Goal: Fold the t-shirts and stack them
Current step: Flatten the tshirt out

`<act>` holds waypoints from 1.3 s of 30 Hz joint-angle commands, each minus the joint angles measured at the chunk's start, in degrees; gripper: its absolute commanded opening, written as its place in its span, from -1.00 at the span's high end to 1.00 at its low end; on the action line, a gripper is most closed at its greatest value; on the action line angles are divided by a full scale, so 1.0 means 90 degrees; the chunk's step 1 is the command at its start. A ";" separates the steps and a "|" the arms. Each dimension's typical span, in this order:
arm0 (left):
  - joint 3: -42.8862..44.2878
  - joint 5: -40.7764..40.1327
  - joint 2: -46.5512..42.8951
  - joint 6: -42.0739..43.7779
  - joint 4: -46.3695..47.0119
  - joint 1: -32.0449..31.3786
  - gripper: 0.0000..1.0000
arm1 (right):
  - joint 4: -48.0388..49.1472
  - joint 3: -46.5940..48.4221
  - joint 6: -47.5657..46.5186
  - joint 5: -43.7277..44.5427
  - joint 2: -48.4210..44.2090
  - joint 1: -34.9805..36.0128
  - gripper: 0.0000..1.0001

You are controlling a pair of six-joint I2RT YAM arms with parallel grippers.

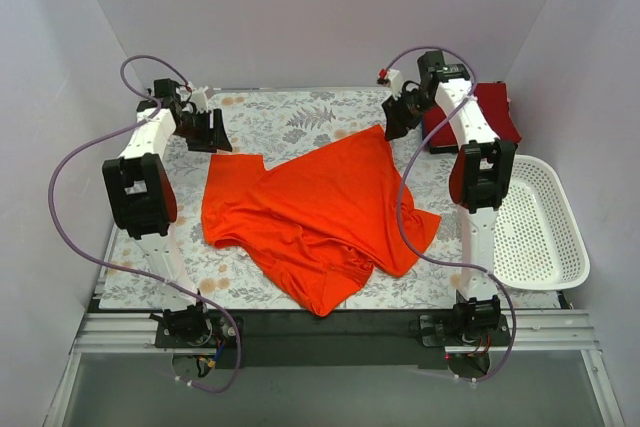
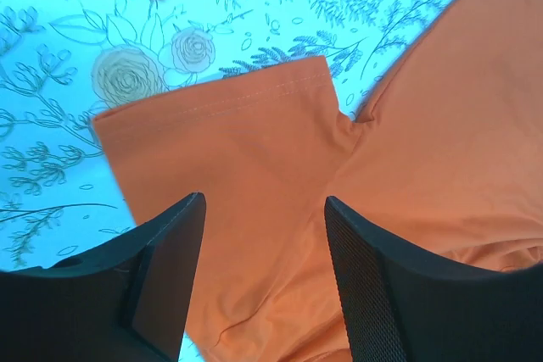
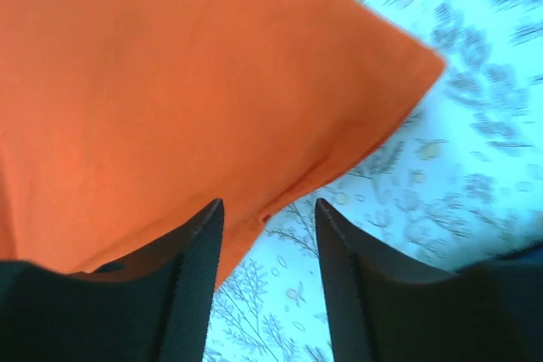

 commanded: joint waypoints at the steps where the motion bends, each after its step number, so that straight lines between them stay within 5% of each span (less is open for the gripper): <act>1: -0.0052 0.0033 0.0050 -0.0286 -0.0103 -0.0072 -0.14 | 0.0521 -0.1045 0.0035 0.0115 -0.0384 0.0314 -0.02; 13: -0.0766 -0.0466 -0.0223 -0.0198 -0.0112 -0.0092 -0.13 | 0.0922 -0.3537 -0.0229 0.0906 -0.0736 0.0578 0.49; 20: -0.0503 -0.0739 0.0059 -0.0344 -0.0034 -0.0092 -0.11 | 0.1040 -0.6678 -0.0639 0.0849 -0.2081 0.1143 0.55; 22: -0.0299 -0.0759 0.0176 -0.0325 -0.0035 -0.0092 -0.11 | 0.1001 -0.7053 -0.0659 0.0654 -0.2454 0.1338 0.41; 27: 0.0161 -0.0788 0.0606 -0.0228 0.0024 -0.0179 -0.13 | 0.0767 -0.5968 -0.0289 0.0116 -0.2925 0.0960 -0.01; 34: 0.0854 -0.1530 0.1357 0.0036 0.0278 -0.0755 -0.16 | 0.0639 -0.3796 -0.0024 0.0739 -0.2096 0.0012 -0.13; 39: 0.1333 -0.1852 0.1652 -0.0003 0.0258 -0.1039 -0.16 | 0.0639 -0.3598 -0.0103 0.1501 -0.1675 -0.0018 -0.22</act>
